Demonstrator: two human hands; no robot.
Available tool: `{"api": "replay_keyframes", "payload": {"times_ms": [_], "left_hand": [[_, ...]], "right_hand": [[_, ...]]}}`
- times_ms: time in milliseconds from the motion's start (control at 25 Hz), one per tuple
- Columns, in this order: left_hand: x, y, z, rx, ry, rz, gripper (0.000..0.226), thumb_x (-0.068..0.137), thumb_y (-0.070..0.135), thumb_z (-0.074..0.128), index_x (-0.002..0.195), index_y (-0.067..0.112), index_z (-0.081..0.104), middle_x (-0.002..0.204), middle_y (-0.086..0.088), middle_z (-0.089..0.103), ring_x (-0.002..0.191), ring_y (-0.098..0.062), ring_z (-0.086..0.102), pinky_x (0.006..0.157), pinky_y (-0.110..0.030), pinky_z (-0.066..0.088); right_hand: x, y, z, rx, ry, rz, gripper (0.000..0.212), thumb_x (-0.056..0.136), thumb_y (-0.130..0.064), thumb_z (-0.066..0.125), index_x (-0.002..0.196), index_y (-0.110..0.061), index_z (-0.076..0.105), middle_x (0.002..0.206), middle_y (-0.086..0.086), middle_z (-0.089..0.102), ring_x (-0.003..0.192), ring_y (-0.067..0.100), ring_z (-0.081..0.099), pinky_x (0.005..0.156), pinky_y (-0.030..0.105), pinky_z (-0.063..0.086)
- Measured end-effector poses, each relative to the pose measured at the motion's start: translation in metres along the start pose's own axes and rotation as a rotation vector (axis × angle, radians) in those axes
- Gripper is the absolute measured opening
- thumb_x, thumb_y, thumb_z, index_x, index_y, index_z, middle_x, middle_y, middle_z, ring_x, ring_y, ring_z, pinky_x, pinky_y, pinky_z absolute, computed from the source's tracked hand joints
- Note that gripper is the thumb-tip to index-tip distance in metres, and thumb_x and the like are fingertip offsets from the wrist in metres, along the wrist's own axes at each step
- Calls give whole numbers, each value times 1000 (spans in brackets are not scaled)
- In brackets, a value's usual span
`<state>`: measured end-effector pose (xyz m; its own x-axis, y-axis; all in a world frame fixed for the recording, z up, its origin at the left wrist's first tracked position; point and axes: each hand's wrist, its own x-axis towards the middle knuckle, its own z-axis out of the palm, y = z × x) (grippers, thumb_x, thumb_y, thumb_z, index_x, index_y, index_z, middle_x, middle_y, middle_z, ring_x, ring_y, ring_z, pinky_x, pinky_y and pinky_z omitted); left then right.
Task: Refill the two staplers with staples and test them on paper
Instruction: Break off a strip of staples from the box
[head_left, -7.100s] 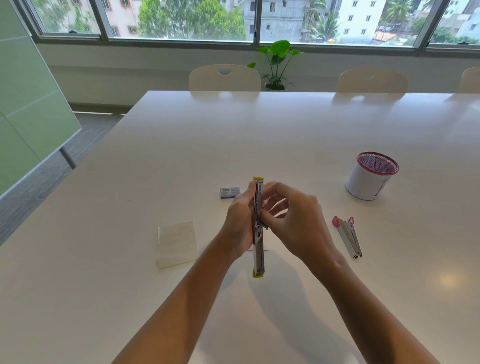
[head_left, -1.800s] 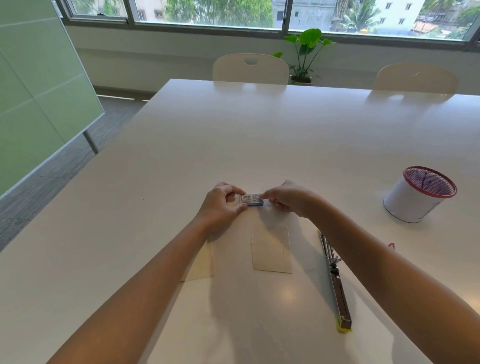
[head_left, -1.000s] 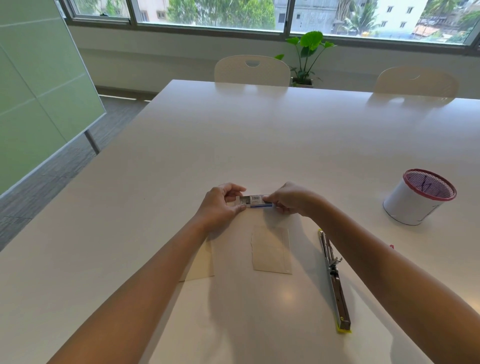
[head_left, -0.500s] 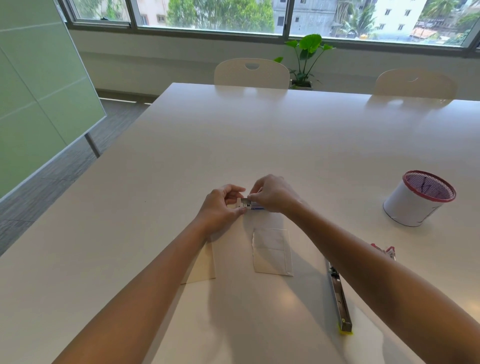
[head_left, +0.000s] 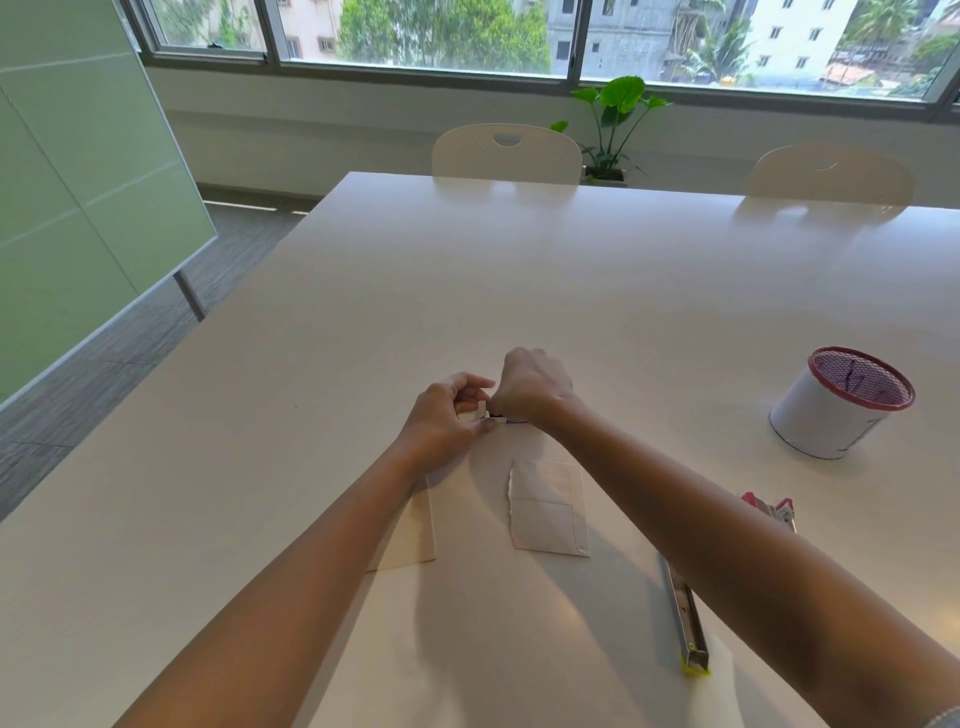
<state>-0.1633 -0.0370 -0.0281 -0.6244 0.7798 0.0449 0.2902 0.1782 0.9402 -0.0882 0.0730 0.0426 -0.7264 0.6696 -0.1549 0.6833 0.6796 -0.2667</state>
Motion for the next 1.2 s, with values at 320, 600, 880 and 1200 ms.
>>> {"api": "replay_keyframes", "payload": {"times_ms": [320,600,880,1200], "left_hand": [[0,0,-1,1,-10,5,45,78,13,85,118,16,66,105,-5,72,104,-15,69,98,-38,55],[1,2,-1,36,-2,5,45,79,11,84,120,17,67,106,-3,70,104,-14,68,99,-35,54],[0,-1,-1,22,9,15,44,78,15,84,118,20,68,108,1,69,104,-11,67,97,-30,55],[8,-3,0,-36,84,-65,17,92,21,71,109,19,71,100,0,72,94,-10,69,82,-16,52]], "right_hand": [[-4,-6,2,-11,-3,16,25,80,-11,70,68,-15,48,82,4,54,82,25,52,65,28,41],[2,5,-1,33,-87,19,30,91,-16,60,64,-13,45,70,3,49,82,26,52,66,30,38],[11,34,-10,739,-355,58,14,97,-1,55,96,-9,67,79,6,65,66,9,60,57,16,52],[-2,66,-14,1308,-489,159,26,100,5,41,96,5,67,85,14,64,77,17,64,66,19,60]]}}
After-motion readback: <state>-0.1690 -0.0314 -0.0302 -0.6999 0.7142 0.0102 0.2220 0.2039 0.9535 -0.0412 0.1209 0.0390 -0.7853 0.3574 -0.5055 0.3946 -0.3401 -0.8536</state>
